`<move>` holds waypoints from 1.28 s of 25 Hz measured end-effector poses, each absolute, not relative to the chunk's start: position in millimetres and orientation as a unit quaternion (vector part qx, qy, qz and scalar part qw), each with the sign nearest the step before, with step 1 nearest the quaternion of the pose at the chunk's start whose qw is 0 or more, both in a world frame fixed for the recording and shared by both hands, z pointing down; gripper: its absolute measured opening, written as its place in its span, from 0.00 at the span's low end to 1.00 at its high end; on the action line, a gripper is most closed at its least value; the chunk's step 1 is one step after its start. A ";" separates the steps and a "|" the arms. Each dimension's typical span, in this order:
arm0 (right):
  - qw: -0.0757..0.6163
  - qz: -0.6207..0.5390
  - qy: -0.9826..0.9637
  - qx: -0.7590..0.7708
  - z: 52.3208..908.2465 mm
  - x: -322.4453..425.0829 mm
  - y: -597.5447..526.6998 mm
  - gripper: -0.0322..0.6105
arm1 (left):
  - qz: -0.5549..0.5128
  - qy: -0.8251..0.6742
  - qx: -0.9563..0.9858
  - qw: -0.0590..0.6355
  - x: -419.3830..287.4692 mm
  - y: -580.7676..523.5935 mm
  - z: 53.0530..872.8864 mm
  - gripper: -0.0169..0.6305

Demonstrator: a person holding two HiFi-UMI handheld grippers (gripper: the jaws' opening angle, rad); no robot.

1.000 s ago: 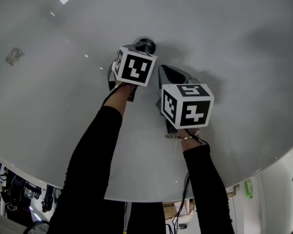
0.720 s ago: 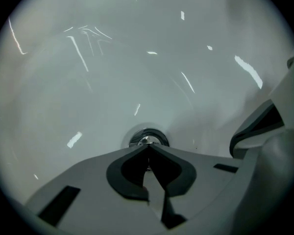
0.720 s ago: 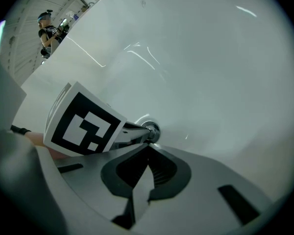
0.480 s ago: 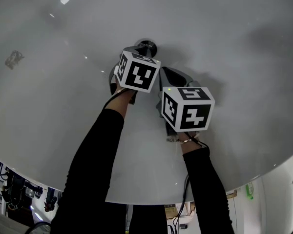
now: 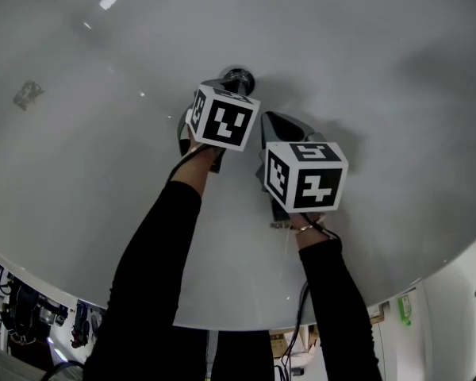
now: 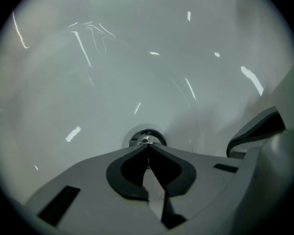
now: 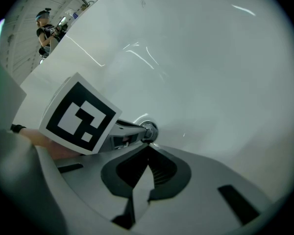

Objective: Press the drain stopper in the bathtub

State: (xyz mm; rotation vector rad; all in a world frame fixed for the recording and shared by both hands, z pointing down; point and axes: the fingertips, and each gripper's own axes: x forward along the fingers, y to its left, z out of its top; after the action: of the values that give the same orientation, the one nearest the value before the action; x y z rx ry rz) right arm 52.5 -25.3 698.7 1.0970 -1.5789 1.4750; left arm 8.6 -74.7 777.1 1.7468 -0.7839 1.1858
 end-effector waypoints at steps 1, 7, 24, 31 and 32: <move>0.352 0.570 -0.609 0.425 698.2 53.0 -25.1 0.05 | 0.473 -0.315 0.700 0.432 8.1 -74.4 776.2 0.04; 0.337 0.576 -0.607 0.431 692.1 52.9 -29.5 0.05 | 0.469 -0.315 0.692 0.450 3.9 -72.1 773.1 0.03; 0.328 0.550 -0.630 0.440 655.2 52.9 -51.1 0.05 | 0.443 -0.329 0.712 0.435 -9.9 -84.2 702.3 0.03; 0.317 0.550 -0.629 0.449 625.8 62.5 -51.0 0.05 | 0.421 -0.340 0.724 0.428 -6.9 -94.6 654.0 0.03; 0.316 0.549 -0.630 0.449 622.6 62.1 -50.7 0.05 | 0.419 -0.340 0.725 0.427 -8.1 -94.7 648.8 0.03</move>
State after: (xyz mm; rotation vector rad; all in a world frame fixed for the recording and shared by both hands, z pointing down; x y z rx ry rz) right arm 62.1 -50.7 622.6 1.1831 -1.6581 1.4460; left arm -8.1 -94.7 648.8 1.8118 -0.8495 1.0466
